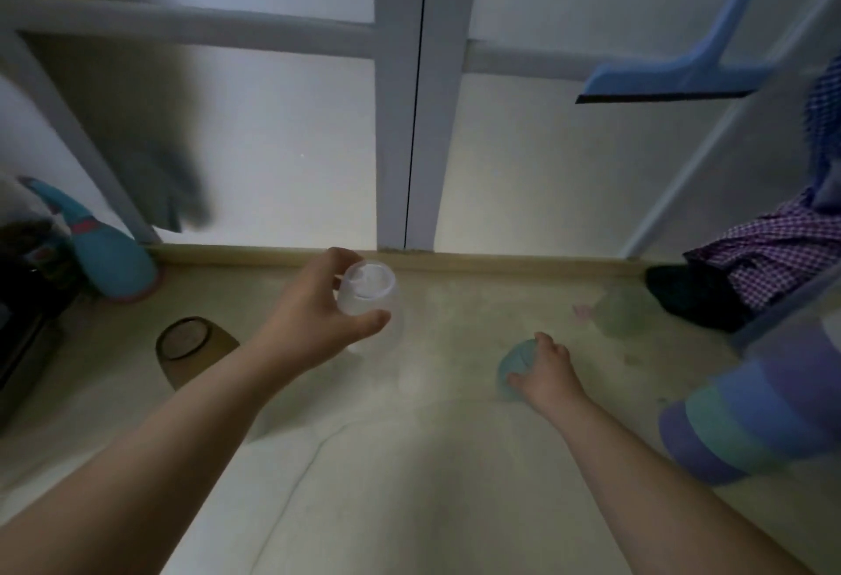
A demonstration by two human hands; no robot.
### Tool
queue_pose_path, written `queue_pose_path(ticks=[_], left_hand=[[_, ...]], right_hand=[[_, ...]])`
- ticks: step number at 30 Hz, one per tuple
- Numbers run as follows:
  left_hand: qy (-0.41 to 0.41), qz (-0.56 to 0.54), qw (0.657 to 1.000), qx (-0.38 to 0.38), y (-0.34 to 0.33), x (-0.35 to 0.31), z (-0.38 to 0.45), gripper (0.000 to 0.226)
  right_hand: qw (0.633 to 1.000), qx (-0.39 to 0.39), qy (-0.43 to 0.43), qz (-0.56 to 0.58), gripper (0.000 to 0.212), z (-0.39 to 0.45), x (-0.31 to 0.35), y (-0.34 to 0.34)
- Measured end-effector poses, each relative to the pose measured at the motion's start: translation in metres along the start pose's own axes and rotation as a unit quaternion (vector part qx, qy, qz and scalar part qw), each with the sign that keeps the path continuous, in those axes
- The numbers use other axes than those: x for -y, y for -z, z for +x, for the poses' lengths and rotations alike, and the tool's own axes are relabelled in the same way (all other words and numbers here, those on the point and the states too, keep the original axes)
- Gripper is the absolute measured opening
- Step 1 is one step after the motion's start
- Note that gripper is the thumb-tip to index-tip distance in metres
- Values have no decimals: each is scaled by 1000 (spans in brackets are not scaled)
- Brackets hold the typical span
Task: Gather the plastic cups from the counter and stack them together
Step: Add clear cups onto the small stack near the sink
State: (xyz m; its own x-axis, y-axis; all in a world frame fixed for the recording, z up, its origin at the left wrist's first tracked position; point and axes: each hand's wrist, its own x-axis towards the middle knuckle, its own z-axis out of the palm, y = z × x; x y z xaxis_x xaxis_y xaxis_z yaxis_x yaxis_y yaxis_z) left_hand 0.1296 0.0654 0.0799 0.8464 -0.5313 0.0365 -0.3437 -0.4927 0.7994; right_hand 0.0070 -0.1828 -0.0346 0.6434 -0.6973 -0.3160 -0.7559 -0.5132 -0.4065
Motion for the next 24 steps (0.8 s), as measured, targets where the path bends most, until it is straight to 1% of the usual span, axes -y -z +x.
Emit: queue_pose_path(ticks=[2,4,8,10,13,14,17,19,24], left_hand=[[4,0,1000,-11,4,2,-2,53],[4,-4,1000,-20,9,4,-5,50],[17,-17,999,-25,23,6,-14,55],[11,-23,999,-44,35,6,-18,53],[-6,-9,996,-84,61,5,-24,51],[-9,1,995,-98,71,5,-27,53],[0,13,990,-138,102,8,-37,59],[11,10,987,-159,120,13,-46,59],[31,-22,986,-162,144,32,-61,57]], right_hand=[[1000,-13,9,15,56,0,1,-1],[999,-14,38,24,52,-3,8,-1],[988,24,130,83,66,-19,49,8],[978,30,165,128,67,-31,80,16],[955,46,220,191,48,-51,127,27],[946,57,243,206,46,-57,142,30],[918,86,305,240,48,-75,182,34],[903,109,332,249,49,-87,202,32],[890,137,358,246,53,-106,229,17]])
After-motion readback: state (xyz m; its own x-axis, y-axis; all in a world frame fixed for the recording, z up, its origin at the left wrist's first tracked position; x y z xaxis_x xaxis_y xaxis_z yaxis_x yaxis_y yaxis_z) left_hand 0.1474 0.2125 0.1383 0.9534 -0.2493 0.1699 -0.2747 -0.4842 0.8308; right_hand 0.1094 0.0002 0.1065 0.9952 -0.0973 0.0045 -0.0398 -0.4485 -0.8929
